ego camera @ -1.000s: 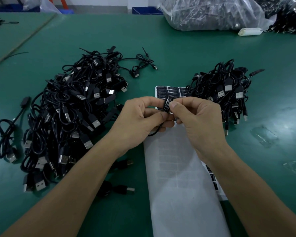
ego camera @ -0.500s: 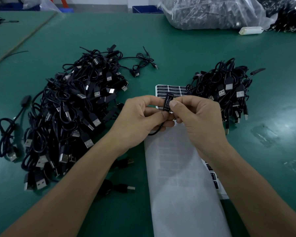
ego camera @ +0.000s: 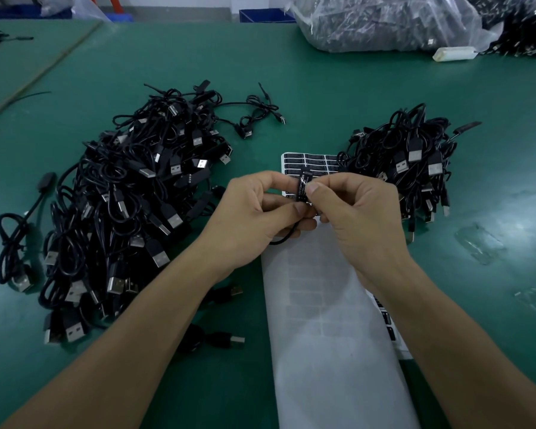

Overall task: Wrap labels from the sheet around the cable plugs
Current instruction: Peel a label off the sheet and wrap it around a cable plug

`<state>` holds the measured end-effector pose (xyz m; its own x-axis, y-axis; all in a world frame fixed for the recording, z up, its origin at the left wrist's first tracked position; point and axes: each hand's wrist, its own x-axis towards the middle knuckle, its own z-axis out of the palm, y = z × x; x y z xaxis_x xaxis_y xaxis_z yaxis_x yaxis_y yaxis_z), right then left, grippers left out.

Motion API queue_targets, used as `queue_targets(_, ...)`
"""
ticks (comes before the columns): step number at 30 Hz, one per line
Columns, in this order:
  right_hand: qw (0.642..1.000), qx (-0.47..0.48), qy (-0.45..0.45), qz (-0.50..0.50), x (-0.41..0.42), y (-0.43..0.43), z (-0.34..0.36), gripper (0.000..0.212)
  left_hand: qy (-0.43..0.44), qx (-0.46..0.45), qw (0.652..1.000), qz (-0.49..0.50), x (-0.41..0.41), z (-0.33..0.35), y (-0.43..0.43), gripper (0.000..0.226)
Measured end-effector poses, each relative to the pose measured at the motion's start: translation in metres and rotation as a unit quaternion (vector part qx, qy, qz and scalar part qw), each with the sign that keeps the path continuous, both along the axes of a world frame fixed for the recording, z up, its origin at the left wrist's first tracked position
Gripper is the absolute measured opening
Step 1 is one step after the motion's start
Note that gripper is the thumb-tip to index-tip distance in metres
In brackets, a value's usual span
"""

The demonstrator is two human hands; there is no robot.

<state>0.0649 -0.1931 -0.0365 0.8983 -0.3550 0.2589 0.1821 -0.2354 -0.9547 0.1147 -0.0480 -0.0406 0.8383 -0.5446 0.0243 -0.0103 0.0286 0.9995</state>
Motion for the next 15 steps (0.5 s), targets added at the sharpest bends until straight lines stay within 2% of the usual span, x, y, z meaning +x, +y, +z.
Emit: queue_targets(15,1.0,0.012,0.003,-0.022,-0.0021,0.0019,0.0006,0.013,-0.017,0.012,1.0,0.018,-0.0002,-0.001,-0.0004,0.005)
